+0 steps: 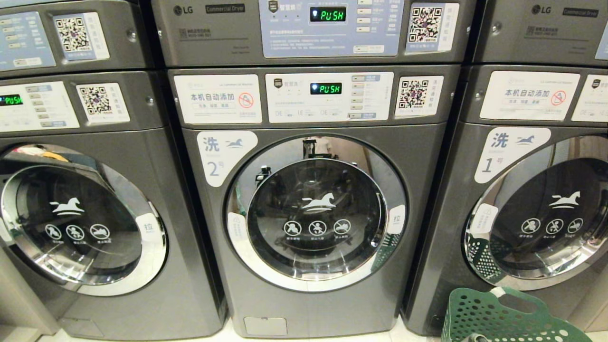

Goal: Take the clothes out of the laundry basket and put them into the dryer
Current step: Take the clothes out of the basket

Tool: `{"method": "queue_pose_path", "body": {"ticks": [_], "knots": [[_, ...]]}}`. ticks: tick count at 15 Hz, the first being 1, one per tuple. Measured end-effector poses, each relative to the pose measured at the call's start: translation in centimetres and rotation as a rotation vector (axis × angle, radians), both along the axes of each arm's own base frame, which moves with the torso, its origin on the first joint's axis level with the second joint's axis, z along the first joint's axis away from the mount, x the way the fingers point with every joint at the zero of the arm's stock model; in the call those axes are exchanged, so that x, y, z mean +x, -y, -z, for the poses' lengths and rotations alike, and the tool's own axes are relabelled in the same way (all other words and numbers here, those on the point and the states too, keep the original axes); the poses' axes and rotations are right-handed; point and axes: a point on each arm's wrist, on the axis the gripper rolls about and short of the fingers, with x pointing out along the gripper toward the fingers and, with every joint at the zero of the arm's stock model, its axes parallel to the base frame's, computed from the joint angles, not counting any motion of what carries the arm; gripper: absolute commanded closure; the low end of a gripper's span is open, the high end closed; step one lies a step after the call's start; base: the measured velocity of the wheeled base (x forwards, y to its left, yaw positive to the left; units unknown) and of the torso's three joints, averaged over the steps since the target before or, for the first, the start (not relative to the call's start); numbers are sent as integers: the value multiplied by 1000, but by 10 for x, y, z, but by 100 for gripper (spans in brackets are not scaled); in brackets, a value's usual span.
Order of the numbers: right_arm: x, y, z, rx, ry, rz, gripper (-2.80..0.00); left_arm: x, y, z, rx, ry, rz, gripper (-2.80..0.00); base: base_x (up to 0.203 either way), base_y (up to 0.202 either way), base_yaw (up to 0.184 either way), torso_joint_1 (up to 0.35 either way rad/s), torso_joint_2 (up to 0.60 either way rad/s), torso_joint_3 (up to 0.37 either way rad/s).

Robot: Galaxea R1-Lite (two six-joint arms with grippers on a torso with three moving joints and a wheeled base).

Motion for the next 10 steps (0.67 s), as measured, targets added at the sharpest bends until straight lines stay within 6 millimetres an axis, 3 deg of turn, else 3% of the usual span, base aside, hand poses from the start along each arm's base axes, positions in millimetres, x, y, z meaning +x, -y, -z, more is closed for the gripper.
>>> {"method": "queue_pose_path", "body": {"ticks": [10], "knots": [[0,0,0,-1,0,0,0,0,0,-1,-14,2,-2,0,0,0,0,2,3,-179]]}}
